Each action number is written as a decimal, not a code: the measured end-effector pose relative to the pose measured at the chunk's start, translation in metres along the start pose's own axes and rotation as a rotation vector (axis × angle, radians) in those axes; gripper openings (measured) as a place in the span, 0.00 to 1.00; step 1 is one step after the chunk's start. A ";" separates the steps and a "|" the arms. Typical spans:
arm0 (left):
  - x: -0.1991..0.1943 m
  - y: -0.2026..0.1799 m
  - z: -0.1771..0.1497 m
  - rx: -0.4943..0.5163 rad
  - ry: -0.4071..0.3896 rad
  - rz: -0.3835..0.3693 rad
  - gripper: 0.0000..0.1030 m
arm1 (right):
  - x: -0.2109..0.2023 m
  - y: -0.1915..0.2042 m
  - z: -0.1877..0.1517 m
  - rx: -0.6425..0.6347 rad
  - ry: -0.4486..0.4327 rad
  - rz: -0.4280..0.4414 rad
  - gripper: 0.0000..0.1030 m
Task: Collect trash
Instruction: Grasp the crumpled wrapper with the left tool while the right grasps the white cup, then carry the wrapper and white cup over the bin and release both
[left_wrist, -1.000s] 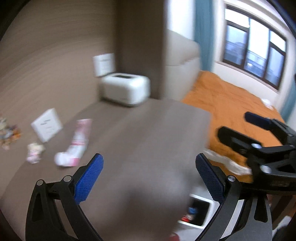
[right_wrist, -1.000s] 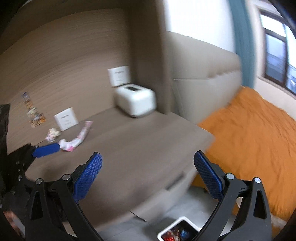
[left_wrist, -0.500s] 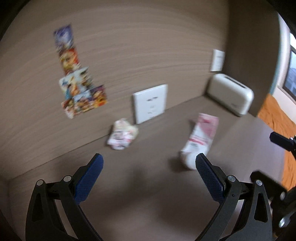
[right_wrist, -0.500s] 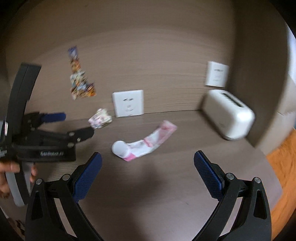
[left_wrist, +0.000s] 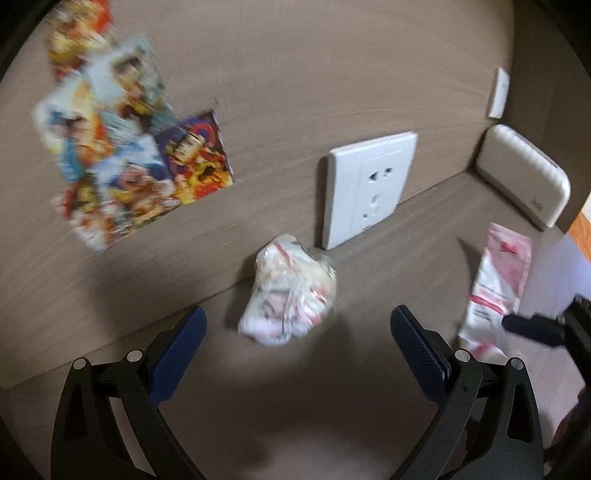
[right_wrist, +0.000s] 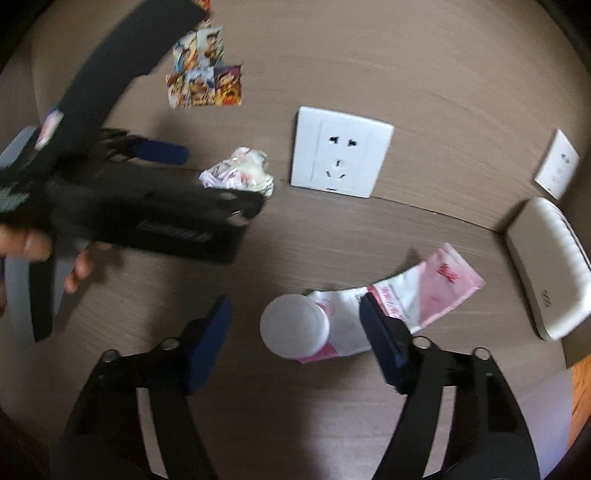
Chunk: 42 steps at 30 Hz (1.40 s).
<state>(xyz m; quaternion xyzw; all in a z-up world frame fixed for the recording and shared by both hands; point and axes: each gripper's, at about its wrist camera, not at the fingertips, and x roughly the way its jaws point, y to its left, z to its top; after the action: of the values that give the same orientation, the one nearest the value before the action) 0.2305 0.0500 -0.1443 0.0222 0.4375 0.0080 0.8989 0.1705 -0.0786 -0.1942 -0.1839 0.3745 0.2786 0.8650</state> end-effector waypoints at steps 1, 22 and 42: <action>0.005 0.001 0.002 0.000 0.010 -0.008 0.95 | 0.003 0.001 0.000 0.000 0.006 0.006 0.55; -0.037 -0.018 -0.015 0.077 -0.028 -0.110 0.50 | -0.090 -0.024 0.006 0.262 -0.114 -0.010 0.31; -0.159 -0.174 -0.097 0.404 -0.078 -0.421 0.50 | -0.256 -0.036 -0.112 0.508 -0.219 -0.318 0.31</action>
<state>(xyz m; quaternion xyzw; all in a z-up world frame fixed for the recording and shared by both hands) 0.0553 -0.1262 -0.0869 0.1099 0.3905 -0.2668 0.8742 -0.0132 -0.2537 -0.0713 0.0127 0.3034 0.0558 0.9511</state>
